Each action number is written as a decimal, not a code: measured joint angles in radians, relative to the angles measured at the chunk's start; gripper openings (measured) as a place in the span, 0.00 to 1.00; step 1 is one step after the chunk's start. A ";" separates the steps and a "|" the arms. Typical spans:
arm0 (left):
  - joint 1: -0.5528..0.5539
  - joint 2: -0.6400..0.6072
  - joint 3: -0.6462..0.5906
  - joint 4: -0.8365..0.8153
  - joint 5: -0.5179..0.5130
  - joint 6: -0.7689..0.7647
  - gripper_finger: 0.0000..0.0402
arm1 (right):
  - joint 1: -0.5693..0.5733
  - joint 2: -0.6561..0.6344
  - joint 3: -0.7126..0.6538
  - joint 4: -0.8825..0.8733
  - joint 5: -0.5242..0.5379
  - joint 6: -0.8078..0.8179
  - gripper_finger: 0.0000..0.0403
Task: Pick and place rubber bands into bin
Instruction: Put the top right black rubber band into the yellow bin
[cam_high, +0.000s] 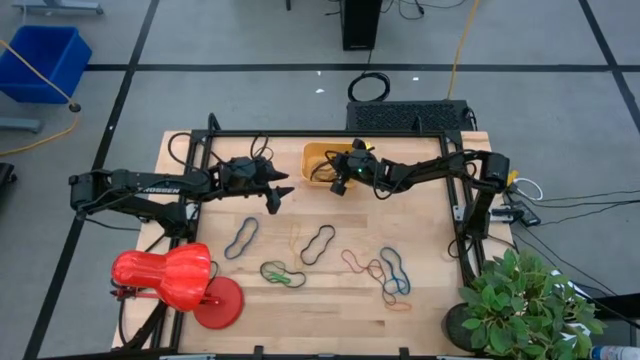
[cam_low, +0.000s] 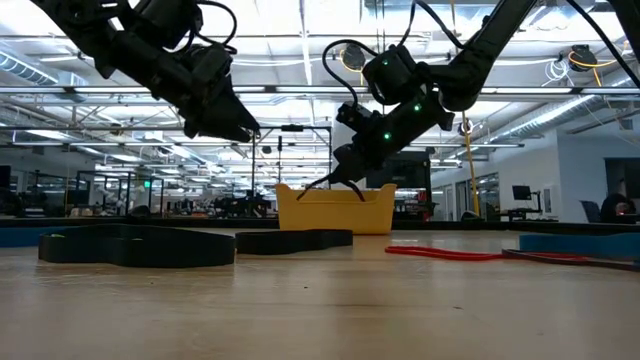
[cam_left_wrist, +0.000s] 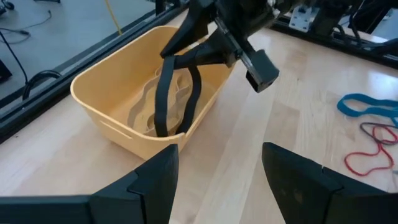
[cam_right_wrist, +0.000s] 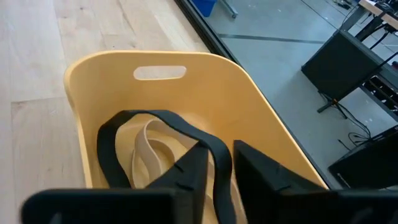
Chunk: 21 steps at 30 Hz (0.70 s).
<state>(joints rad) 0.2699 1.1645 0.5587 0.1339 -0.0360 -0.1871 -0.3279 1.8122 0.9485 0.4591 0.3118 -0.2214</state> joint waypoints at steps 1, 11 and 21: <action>0.000 0.000 0.000 -0.002 0.000 0.000 0.60 | 0.000 0.000 0.000 0.000 0.000 0.000 0.24; 0.000 0.000 0.000 -0.011 0.000 0.141 0.60 | 0.023 -0.107 0.000 -0.016 0.028 0.084 0.46; 0.000 0.000 0.000 -0.053 0.008 0.153 0.60 | 0.030 -0.316 0.000 -0.101 0.053 0.087 0.46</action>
<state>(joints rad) 0.2699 1.1645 0.5583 0.0807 -0.0277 -0.0344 -0.2977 1.4960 0.9489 0.3584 0.3648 -0.1346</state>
